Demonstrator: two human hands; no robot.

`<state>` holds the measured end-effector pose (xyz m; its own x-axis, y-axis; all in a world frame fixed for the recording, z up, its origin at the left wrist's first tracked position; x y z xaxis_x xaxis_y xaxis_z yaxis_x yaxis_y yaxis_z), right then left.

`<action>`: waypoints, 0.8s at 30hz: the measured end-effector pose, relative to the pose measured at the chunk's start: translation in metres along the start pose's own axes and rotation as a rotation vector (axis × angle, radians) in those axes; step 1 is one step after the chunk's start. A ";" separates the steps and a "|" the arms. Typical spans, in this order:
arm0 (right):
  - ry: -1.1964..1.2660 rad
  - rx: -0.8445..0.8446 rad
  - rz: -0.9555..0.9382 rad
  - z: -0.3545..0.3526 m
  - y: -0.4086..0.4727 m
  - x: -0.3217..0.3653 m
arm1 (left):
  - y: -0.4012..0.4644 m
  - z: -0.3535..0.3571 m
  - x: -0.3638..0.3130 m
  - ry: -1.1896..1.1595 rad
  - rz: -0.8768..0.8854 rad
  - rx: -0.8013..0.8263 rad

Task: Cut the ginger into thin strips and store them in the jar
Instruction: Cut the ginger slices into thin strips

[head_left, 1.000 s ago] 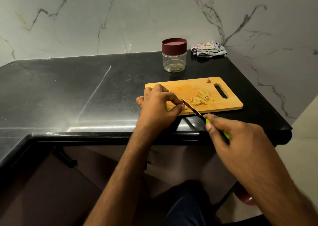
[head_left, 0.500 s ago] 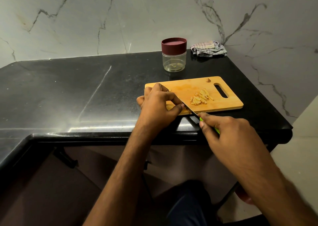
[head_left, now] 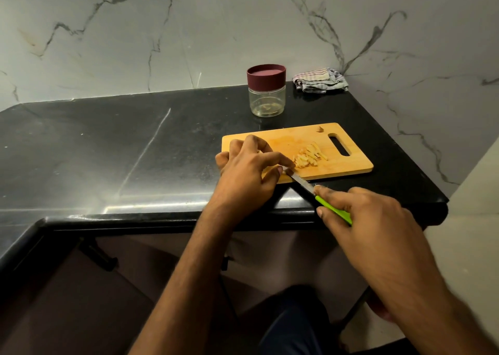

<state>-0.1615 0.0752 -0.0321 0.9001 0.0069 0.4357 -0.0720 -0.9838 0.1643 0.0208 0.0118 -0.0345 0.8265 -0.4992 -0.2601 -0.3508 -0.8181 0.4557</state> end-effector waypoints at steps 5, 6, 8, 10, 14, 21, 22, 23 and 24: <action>0.028 -0.030 -0.009 -0.002 -0.002 -0.002 | -0.001 0.001 0.002 0.021 -0.010 -0.019; 0.047 -0.038 -0.010 -0.003 -0.002 -0.002 | -0.001 0.000 0.003 0.012 -0.027 -0.042; 0.085 -0.048 -0.014 -0.005 -0.002 -0.003 | -0.003 -0.002 0.006 -0.016 -0.079 -0.097; 0.117 -0.054 -0.020 -0.007 -0.002 -0.001 | -0.005 -0.004 0.008 -0.039 -0.134 -0.143; 0.166 -0.044 -0.030 -0.005 -0.003 0.002 | -0.007 -0.005 0.009 -0.066 -0.175 -0.140; 0.189 -0.046 -0.058 -0.005 -0.008 0.003 | -0.007 -0.006 0.010 -0.086 -0.183 -0.146; 0.191 -0.047 -0.059 -0.006 -0.009 0.003 | -0.006 -0.007 0.009 -0.087 -0.182 -0.147; 0.191 -0.048 -0.060 -0.006 -0.009 0.002 | -0.006 -0.007 0.009 -0.088 -0.181 -0.148; 0.191 -0.048 -0.062 -0.006 -0.009 0.002 | -0.006 -0.007 0.009 -0.089 -0.182 -0.147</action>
<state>-0.1617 0.0850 -0.0271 0.8061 0.1057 0.5823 -0.0431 -0.9708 0.2359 0.0337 0.0140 -0.0334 0.8259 -0.3761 -0.4200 -0.1269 -0.8498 0.5115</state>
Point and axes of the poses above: each hand's wrist, its own y-axis towards the middle knuckle, its own z-axis out of the palm, x = y × z, the point moved 5 cm from there along y, towards the middle knuckle, and after that the axes turned 15 degrees about z, right-handed, at the moved point
